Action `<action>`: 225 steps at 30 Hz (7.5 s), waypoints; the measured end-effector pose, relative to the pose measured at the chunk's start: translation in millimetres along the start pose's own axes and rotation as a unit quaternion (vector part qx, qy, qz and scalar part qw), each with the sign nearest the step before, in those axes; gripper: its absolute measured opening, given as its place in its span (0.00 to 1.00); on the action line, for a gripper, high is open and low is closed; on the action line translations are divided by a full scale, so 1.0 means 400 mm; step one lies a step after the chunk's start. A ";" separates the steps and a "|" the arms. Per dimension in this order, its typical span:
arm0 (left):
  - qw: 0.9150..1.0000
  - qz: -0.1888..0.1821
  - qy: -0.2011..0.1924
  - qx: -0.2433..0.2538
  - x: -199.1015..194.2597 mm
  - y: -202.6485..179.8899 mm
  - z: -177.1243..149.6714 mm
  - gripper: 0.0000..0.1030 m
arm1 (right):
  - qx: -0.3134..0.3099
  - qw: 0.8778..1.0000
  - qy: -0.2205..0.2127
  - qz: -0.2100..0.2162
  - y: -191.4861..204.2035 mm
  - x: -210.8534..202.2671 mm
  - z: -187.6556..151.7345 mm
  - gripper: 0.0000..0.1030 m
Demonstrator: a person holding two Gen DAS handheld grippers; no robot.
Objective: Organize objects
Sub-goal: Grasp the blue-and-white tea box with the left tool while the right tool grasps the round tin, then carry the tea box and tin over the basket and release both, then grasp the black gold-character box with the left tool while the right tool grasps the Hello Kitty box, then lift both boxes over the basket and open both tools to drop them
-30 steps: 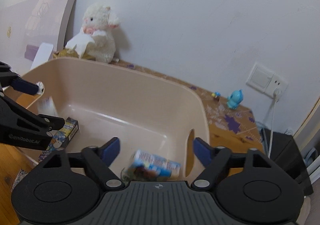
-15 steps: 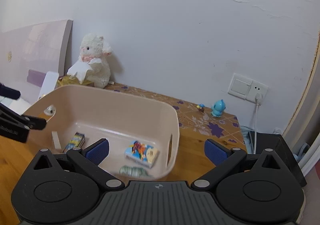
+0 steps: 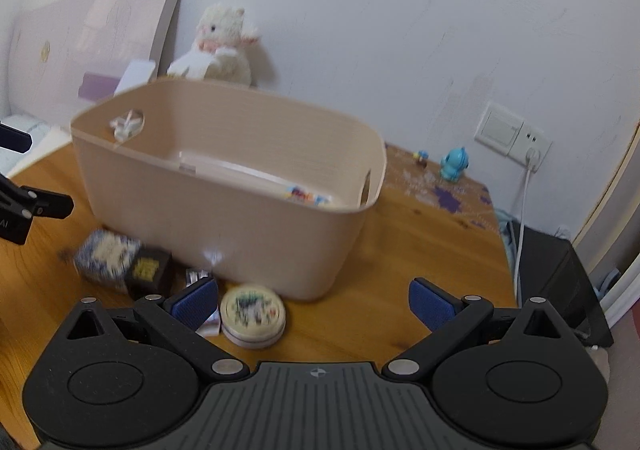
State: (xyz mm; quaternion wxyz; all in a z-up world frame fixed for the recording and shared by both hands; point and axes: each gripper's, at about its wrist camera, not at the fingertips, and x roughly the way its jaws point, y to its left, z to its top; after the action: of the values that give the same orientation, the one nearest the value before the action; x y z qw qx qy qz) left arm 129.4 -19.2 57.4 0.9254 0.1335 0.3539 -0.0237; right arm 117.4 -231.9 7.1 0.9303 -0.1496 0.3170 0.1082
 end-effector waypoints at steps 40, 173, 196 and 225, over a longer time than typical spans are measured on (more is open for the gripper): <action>0.992 -0.050 0.023 -0.110 0.152 -0.020 -0.080 0.54 | 0.059 0.996 0.023 0.060 0.007 0.230 -0.106 0.98; 0.991 -0.066 0.017 -0.113 0.175 -0.058 -0.054 0.83 | 0.018 0.996 0.011 0.084 0.121 0.198 -0.056 1.00; 0.993 -0.082 -0.002 -0.083 0.089 -0.041 -0.069 0.33 | 0.034 0.995 -0.018 0.092 0.127 0.105 -0.040 0.46; 0.989 -0.041 -0.093 -0.105 0.002 0.022 0.266 0.33 | 0.078 0.982 -0.170 0.031 -0.045 -0.054 0.270 0.47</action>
State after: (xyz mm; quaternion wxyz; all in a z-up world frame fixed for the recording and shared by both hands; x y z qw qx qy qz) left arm 200.1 -38.8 134.8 0.9614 0.0182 0.2722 -0.0363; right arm 166.2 -213.6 105.8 0.9755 -0.0464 0.1663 0.1364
